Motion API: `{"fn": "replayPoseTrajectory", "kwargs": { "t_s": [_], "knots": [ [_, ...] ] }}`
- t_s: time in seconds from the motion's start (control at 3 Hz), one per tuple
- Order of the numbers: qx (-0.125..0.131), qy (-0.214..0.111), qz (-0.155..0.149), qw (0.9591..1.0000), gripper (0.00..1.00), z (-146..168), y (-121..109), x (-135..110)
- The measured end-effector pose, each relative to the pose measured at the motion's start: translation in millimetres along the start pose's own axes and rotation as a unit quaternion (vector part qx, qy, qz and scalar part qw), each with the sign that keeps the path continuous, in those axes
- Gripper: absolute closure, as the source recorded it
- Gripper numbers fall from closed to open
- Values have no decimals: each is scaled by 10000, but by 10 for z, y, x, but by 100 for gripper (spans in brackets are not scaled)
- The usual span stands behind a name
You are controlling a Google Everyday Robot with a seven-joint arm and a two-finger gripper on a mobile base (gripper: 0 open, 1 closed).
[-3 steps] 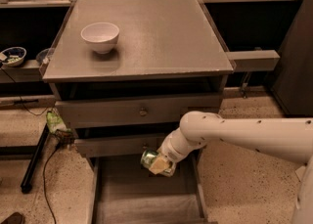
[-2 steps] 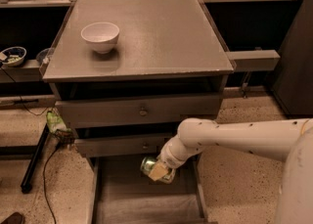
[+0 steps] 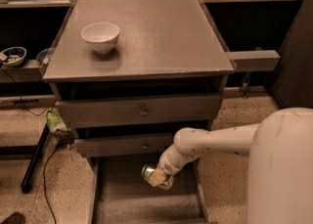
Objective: Place green can into bottom drawer
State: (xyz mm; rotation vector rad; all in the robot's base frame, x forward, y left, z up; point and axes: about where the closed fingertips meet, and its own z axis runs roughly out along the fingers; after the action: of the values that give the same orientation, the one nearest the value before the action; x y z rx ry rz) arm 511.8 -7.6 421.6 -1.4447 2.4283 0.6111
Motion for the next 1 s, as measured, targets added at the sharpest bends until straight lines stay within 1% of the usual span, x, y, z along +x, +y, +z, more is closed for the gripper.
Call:
{"fn": "replayPoseTrajectory", "kwargs": {
  "t_s": [0.33,0.67,1.0],
  "knots": [
    [165,-91,175,9997,100,250,-48,107],
    [405,-235,354,9983,100,500,-353,9],
    [388,-223,382,9983,100,521,-351,18]
  ]
}}
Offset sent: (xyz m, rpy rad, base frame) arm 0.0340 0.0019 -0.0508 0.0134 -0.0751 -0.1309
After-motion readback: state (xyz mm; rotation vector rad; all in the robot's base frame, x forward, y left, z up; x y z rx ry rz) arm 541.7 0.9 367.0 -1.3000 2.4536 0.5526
